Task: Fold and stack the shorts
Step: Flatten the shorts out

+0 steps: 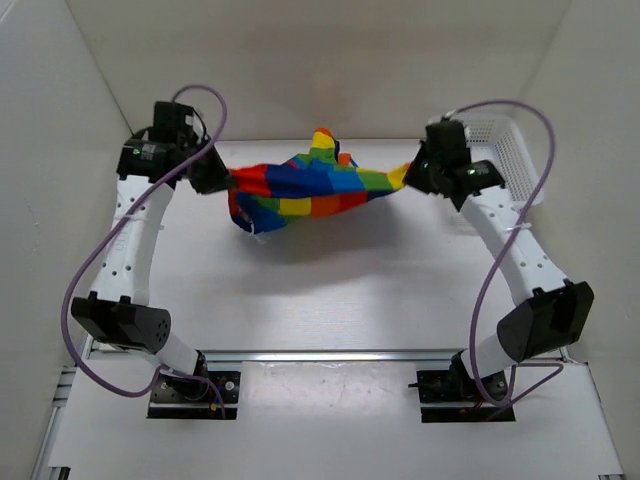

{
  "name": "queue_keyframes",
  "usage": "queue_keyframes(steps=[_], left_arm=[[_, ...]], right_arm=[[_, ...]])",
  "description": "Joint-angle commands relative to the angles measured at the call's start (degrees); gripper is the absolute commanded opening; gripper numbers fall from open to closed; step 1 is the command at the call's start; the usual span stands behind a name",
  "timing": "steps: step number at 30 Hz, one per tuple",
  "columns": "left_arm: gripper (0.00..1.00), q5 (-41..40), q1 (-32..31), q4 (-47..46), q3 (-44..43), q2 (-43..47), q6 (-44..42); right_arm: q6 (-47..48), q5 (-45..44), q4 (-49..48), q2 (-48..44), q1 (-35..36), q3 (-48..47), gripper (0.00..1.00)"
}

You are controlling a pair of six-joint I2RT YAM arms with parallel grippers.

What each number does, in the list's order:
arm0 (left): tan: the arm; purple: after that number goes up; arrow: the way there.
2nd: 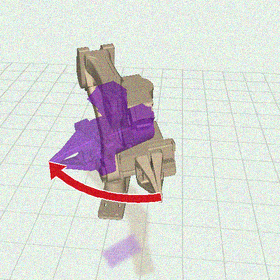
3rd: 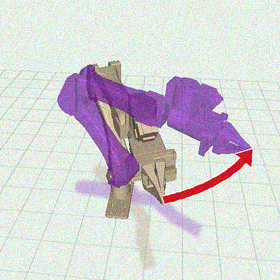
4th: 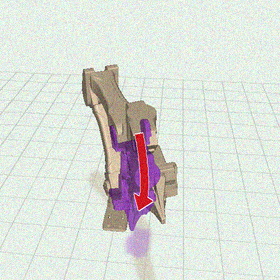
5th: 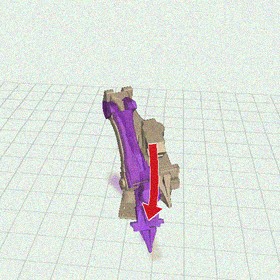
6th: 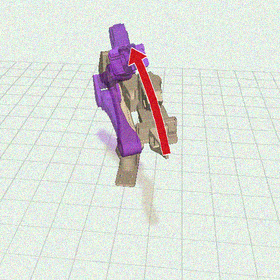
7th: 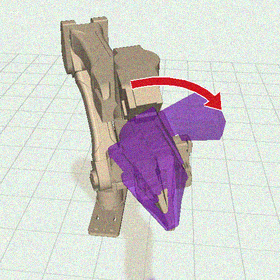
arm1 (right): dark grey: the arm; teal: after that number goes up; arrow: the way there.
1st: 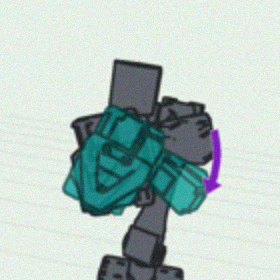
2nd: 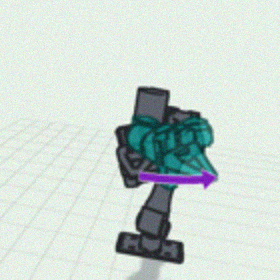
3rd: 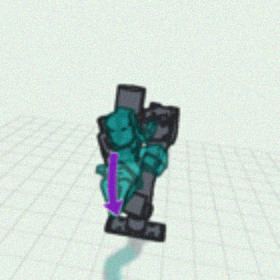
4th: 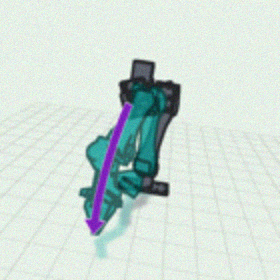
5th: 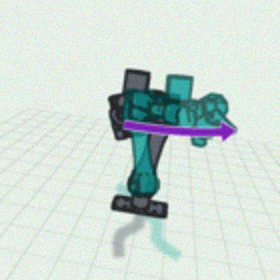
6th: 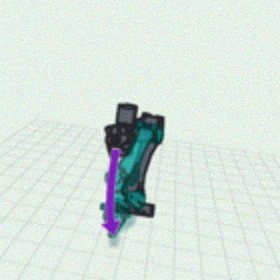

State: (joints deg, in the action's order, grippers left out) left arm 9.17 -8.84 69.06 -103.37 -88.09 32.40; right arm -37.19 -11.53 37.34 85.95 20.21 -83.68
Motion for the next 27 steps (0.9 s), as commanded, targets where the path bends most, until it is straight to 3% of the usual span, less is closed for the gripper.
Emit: queue_keyframes(steps=[1, 6, 16, 23, 27], left_arm=[[0.11, 1.6, 1.8, 2.3, -12.9, 0.9, -0.5], [0.11, 3.9, 2.3, 4.0, -24.8, 4.8, 1.3], [0.11, 10.8, 2.3, 1.3, -22.8, 22.5, 3.4], [0.11, 21.5, 2.3, 3.1, -26.2, 24.5, 4.4], [0.11, 20.7, 2.3, 3.6, -18.4, 24.5, 3.6]], right_arm=[[8.1, -3.4, 8.8, -2.3, -2.6, -13.1, 0.01], [10.9, -2.8, 15.6, -7.0, -2.6, -28.6, 0.01], [12.0, -2.8, 23.8, -20.5, -2.6, -42.4, 0.01], [11.4, -2.2, 24.9, -22.3, -2.6, -51.7, 0.01], [11.4, -3.3, 24.2, -19.4, -2.6, -52.2, 0.01]])
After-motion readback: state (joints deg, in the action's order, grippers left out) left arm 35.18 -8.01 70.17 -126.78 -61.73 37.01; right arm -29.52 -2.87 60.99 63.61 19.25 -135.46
